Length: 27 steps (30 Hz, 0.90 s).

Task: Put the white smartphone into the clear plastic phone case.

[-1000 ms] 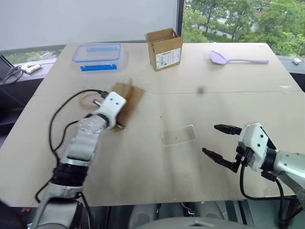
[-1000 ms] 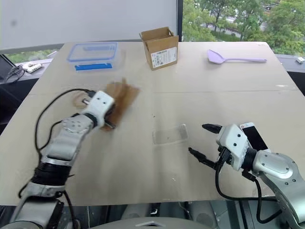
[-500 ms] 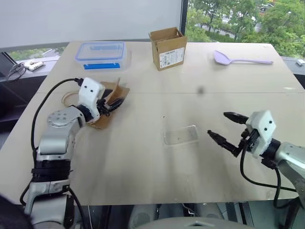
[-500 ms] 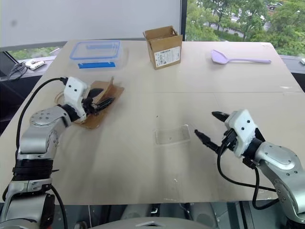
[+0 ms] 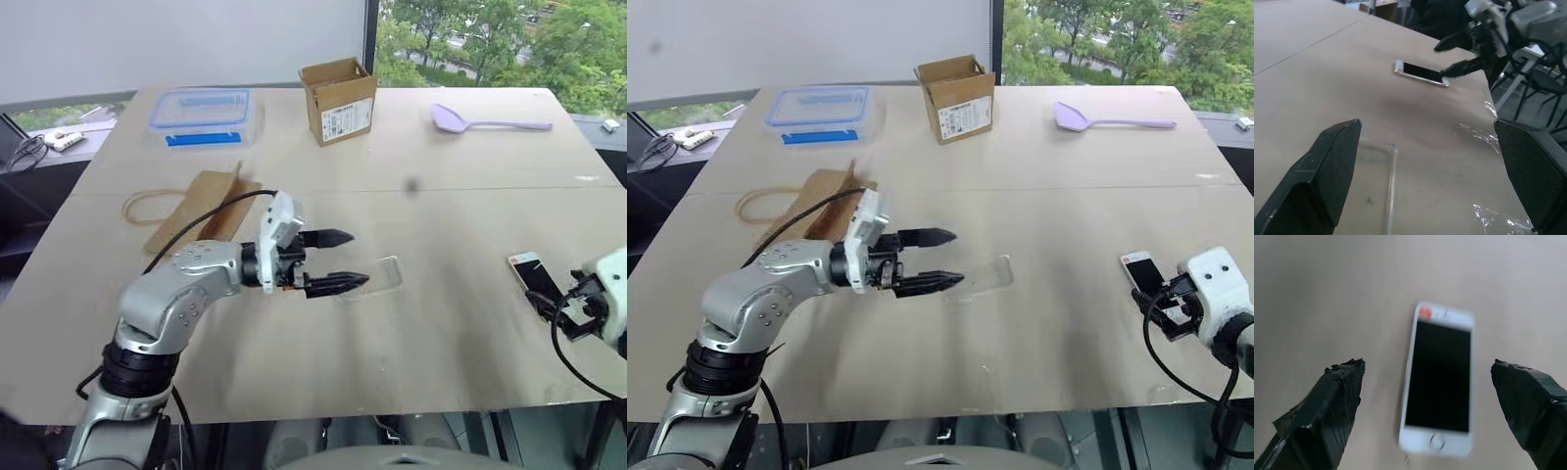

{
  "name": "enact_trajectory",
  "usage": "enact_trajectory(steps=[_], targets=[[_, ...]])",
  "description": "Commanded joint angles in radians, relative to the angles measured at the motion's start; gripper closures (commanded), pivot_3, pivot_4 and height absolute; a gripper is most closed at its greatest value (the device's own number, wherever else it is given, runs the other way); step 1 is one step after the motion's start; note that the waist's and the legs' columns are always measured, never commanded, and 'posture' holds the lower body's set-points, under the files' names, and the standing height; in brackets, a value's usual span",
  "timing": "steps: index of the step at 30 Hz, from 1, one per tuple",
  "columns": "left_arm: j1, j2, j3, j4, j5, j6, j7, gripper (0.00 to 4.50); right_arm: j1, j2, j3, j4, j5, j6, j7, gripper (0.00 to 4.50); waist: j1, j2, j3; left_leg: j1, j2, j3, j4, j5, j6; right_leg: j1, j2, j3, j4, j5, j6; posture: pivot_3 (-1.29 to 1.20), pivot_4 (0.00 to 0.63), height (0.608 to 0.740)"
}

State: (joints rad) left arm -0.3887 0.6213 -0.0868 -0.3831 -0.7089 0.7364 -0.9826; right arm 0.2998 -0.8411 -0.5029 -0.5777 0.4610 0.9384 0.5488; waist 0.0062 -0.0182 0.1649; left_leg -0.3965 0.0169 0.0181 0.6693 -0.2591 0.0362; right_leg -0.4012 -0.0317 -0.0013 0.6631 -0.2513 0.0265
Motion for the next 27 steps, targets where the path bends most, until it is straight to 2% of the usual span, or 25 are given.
enact_trajectory(steps=[1,9,14,17,22,27], targets=[[-0.012,0.010,-0.030,-0.018,0.034,-0.066,-0.054,0.04,-0.049,-0.014,-0.026,0.058,0.034,0.050,0.025,0.00,0.000,0.000,0.000,0.000,0.000,0.000,0.000,0.000,0.000,0.000,0.000,0.000,0.000,0.000,0.000,0.00,0.150,0.740],[-0.018,0.001,-0.048,0.010,0.070,-0.117,-0.086,0.04,-0.247,-0.004,0.083,0.384,0.010,0.105,0.009,0.00,0.005,0.000,0.000,-0.001,-0.001,0.001,0.000,0.000,0.000,-0.001,0.000,0.002,-0.001,0.000,0.000,0.00,0.150,0.740],[-0.017,-0.007,-0.039,0.016,0.078,-0.119,-0.079,0.04,-0.287,-0.039,0.155,0.434,0.040,0.135,0.104,0.00,0.005,-0.001,0.000,-0.001,0.000,0.001,0.000,0.000,0.001,0.000,0.001,0.001,-0.001,0.000,0.000,0.00,0.150,0.740],[-0.008,-0.008,-0.033,0.008,0.076,-0.117,-0.068,0.04,-0.341,-0.011,0.116,0.441,0.083,0.157,0.106,0.00,0.002,-0.002,-0.001,-0.001,0.000,0.001,0.000,0.000,0.001,0.000,0.001,0.001,-0.001,0.000,0.000,0.00,0.150,0.740],[0.012,-0.016,-0.036,-0.011,0.076,-0.113,-0.038,0.04,-0.301,-0.046,0.149,0.429,0.066,0.143,0.149,0.00,-0.002,-0.002,-0.001,-0.001,0.000,0.001,0.000,0.000,0.001,0.000,0.001,0.002,-0.001,0.000,0.001,0.00,0.150,0.740],[0.036,-0.004,-0.035,-0.022,0.085,-0.123,-0.036,0.04,-0.242,-0.116,0.327,0.449,-0.049,0.053,0.172,0.00,0.000,-0.004,-0.002,-0.001,0.001,0.001,0.000,0.000,0.001,0.000,0.001,0.001,-0.001,0.000,0.001,0.00,0.150,0.740]])
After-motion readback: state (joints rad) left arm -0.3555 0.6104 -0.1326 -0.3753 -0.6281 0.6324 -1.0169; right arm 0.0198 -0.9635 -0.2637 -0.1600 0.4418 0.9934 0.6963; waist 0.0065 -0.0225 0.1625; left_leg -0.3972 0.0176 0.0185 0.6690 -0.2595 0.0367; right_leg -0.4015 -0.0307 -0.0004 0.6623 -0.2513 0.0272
